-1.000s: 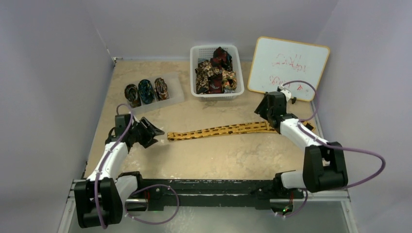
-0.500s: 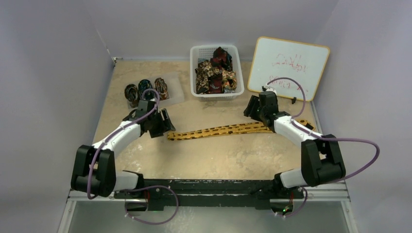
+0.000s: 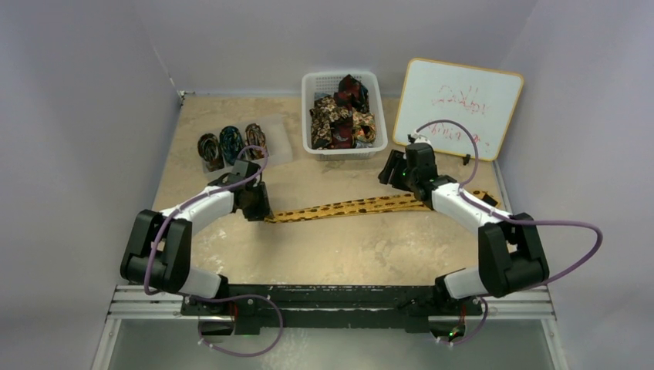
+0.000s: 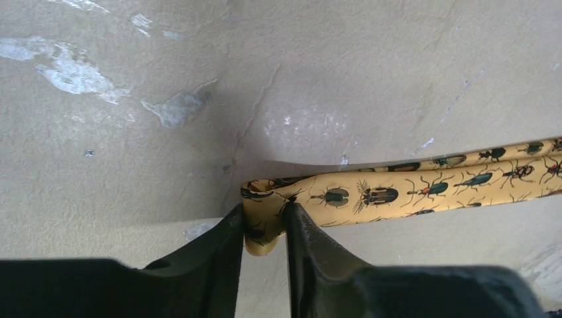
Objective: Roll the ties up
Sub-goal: Flatten out the tie at the center of the board.
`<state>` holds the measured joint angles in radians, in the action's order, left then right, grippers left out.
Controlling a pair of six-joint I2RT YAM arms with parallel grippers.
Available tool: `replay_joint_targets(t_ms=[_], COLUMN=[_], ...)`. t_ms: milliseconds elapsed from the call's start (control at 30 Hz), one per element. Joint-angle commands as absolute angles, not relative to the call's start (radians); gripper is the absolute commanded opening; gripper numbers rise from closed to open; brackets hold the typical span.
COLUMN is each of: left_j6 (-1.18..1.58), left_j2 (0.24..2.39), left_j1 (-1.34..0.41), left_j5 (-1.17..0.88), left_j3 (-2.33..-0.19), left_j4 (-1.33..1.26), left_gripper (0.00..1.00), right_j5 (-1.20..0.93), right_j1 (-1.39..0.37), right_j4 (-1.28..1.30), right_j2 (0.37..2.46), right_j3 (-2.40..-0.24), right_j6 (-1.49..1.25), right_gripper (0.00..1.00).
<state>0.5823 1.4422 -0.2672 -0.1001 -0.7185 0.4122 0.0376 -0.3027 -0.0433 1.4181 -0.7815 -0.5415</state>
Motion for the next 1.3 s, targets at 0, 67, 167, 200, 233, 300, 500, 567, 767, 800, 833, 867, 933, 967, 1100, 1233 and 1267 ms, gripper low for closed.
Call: replay_joint_targets(t_ms=[0,67,167,200,233,300,500,567,767,800,833,867,933,967,1100,1233,1267], left_j6=[0.592,0.608,0.629,0.634,0.642,0.661,0.698,0.702,0.718,0.724,0.73,0.739,0.748,0.751,0.747,0.742,0.737], left_j2=[1.429,1.407,1.382,1.377,1.375,1.373,1.347,1.34,1.348,1.348,1.346,1.339,1.319,1.307,1.28,1.274,1.269], left_j1=[-0.27,-0.27,-0.27,-0.269,-0.268,-0.267,-0.265,-0.265,-0.258,-0.256,-0.253,-0.248,-0.237,-0.229,-0.199,-0.198,-0.198], left_j5=[-0.042,-0.038,-0.033,-0.026,-0.015,-0.002,0.051,0.05,0.053,0.056,0.063,0.069,0.063,0.054,0.014,0.005,-0.007], left_j3=[-0.724,-0.71,-0.69,-0.686,-0.684,-0.685,-0.686,-0.684,-0.676,-0.675,-0.674,-0.673,-0.663,-0.657,-0.625,-0.621,-0.62], left_j4=[0.419,0.415,0.408,0.41,0.417,0.435,0.461,0.464,0.467,0.472,0.478,0.487,0.488,0.485,0.458,0.449,0.441], left_gripper=[0.24,0.2,0.19,0.19,0.19,0.22,0.3,0.33,0.34,0.34,0.34,0.38,0.41,0.42,0.37,0.38,0.39], right_j5=[0.015,0.009,0.002,0.002,0.002,0.009,0.057,0.081,0.093,0.08,0.06,0.035,0.003,0.002,0.002,0.046,0.063], right_j1=[-0.323,-0.327,-0.335,-0.34,-0.349,-0.36,-0.375,-0.39,-0.5,-0.516,-0.532,-0.548,-0.59,-0.614,-0.717,-0.814,-0.832], right_j4=[-0.058,-0.061,-0.062,-0.057,-0.053,-0.047,-0.023,-0.013,-0.061,-0.08,-0.099,-0.117,-0.152,-0.167,-0.22,-0.234,-0.23], right_j2=[1.407,1.417,1.441,1.449,1.457,1.464,1.464,1.463,1.423,1.418,1.416,1.416,1.423,1.43,1.477,1.527,1.538], right_j3=[-0.79,-0.785,-0.787,-0.792,-0.794,-0.798,-0.806,-0.816,-0.827,-0.824,-0.822,-0.823,-0.827,-0.833,-0.861,-0.907,-0.923], right_j6=[-0.547,-0.547,-0.541,-0.54,-0.54,-0.54,-0.55,-0.547,-0.529,-0.53,-0.531,-0.53,-0.536,-0.538,-0.543,-0.545,-0.543], right_gripper=[0.62,0.62,0.62,0.62,0.62,0.62,0.65,0.65,0.7,0.7,0.7,0.69,0.66,0.64,0.58,0.56,0.56])
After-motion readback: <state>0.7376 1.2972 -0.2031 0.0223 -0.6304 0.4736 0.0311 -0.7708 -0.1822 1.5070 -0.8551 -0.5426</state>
